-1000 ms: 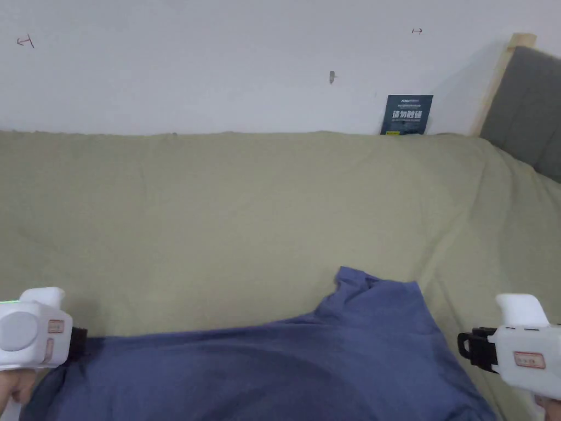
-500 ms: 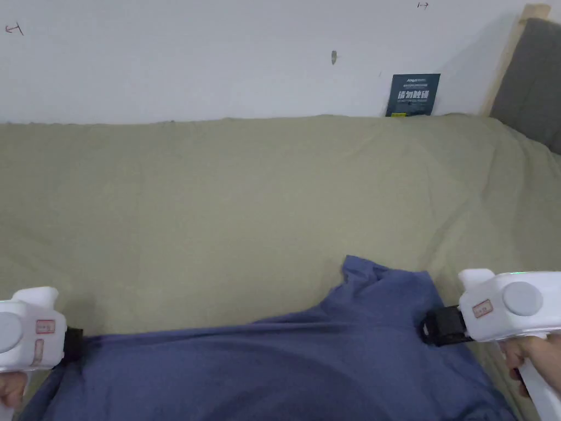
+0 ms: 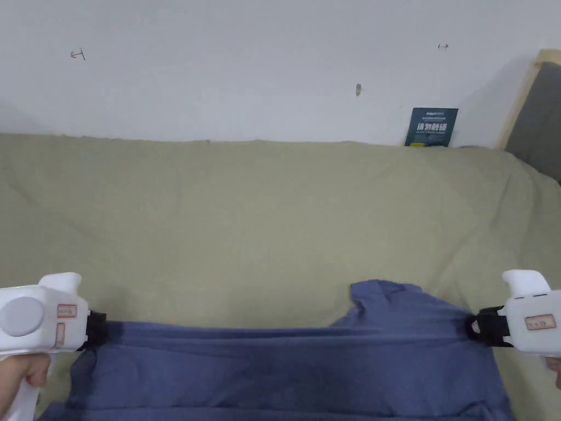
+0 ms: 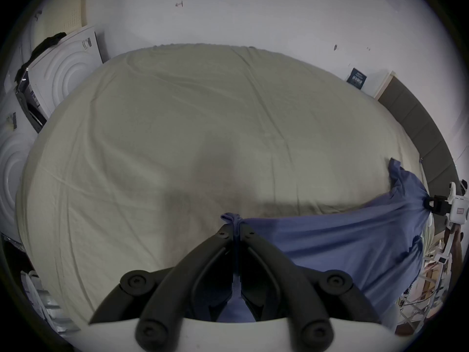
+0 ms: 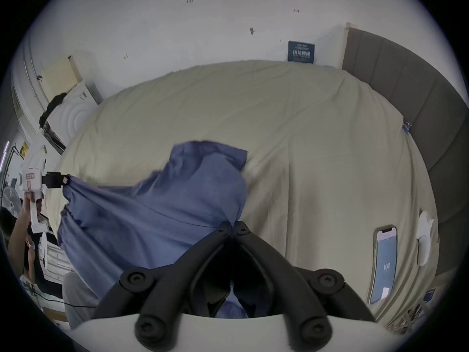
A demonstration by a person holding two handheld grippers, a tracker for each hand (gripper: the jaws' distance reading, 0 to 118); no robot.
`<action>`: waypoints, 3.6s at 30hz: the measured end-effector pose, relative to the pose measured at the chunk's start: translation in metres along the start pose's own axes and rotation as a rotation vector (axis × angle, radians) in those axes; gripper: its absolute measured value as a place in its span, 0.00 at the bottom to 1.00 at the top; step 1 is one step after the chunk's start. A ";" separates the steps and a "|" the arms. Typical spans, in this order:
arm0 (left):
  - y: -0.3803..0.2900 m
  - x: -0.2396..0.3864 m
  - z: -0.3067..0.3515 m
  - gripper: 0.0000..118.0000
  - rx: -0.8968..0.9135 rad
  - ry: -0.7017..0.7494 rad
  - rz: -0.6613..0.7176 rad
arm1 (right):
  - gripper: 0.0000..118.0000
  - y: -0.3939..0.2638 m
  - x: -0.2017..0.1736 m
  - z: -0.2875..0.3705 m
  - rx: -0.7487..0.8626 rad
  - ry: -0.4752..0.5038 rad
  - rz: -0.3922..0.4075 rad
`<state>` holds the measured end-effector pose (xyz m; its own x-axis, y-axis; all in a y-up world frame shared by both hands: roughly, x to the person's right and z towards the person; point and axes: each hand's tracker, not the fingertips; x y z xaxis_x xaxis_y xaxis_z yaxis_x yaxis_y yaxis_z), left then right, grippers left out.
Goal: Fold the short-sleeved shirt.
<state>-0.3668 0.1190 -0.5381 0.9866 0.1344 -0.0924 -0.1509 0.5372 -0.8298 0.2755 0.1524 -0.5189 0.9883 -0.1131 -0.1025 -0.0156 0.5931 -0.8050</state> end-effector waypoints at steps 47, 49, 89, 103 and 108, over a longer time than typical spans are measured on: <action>-0.188 -0.014 0.159 0.21 0.155 -0.062 0.130 | 0.22 -0.189 -0.083 0.154 0.314 -0.053 -0.056; -0.191 -0.006 0.163 0.00 0.189 -0.035 0.165 | 0.00 -0.195 -0.106 0.167 0.451 -0.124 -0.027; -0.159 -0.097 -0.005 0.06 -0.245 -0.643 0.448 | 0.00 -0.214 -0.177 0.194 0.612 -0.242 0.030; -0.112 -0.108 0.060 0.05 -0.126 -0.573 0.417 | 0.00 -0.216 -0.165 0.197 0.624 -0.211 0.004; -0.106 -0.118 0.079 0.05 -0.117 -0.489 0.373 | 0.00 -0.214 -0.162 0.201 0.633 -0.213 0.013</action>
<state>-0.4724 0.1121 -0.3957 0.7220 0.6759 -0.1480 -0.4448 0.2895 -0.8476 0.1488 0.2040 -0.2124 0.9980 0.0187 0.0596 0.0001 0.9540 -0.2998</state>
